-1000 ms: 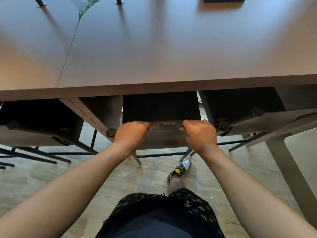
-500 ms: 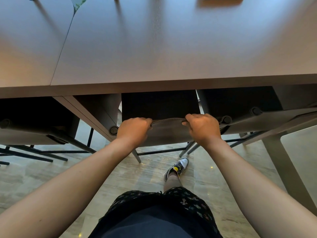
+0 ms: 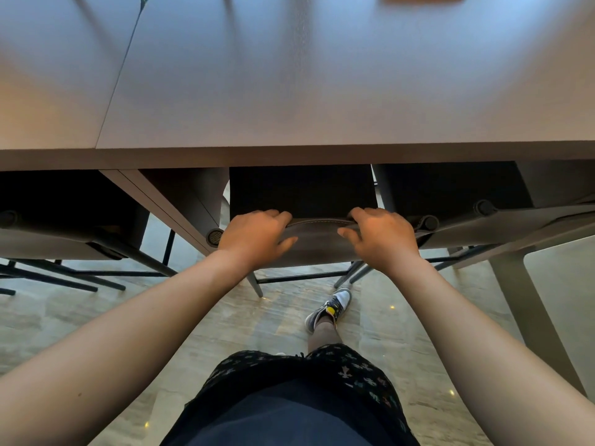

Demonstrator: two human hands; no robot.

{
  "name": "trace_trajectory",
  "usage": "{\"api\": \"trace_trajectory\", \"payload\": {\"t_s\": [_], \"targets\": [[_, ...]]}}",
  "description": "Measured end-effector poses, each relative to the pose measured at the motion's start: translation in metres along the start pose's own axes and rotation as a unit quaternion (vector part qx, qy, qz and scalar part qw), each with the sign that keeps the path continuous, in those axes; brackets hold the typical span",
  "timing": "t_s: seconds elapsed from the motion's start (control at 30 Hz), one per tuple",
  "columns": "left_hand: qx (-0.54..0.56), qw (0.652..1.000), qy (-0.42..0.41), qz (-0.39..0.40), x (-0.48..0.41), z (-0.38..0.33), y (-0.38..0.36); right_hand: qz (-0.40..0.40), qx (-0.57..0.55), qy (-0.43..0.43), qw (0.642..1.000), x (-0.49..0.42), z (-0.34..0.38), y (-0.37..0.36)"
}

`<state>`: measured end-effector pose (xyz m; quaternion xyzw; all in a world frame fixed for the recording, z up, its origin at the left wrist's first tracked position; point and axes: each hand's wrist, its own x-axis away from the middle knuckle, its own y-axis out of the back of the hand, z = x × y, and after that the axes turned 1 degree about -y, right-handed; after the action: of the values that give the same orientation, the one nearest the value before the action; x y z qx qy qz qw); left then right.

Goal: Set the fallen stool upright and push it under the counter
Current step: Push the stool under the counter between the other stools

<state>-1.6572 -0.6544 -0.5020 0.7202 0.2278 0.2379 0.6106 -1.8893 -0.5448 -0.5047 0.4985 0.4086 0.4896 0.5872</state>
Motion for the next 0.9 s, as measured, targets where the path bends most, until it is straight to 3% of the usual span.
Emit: {"api": "trace_trajectory", "payload": {"t_s": [0.4, 0.63, 0.9], "targets": [[-0.029, 0.999, 0.003, 0.018, 0.002, -0.003, 0.006, 0.048, 0.093, -0.042, 0.994, 0.021, -0.016, 0.013], [-0.005, 0.993, 0.103, 0.048, -0.01, -0.02, 0.009, 0.08, 0.097, -0.054, 0.991, 0.019, -0.047, 0.021], [0.016, 0.987, 0.147, 0.06, -0.032, -0.07, 0.014, 0.083, 0.046, 0.033, 0.995, 0.024, -0.081, 0.031]]}}
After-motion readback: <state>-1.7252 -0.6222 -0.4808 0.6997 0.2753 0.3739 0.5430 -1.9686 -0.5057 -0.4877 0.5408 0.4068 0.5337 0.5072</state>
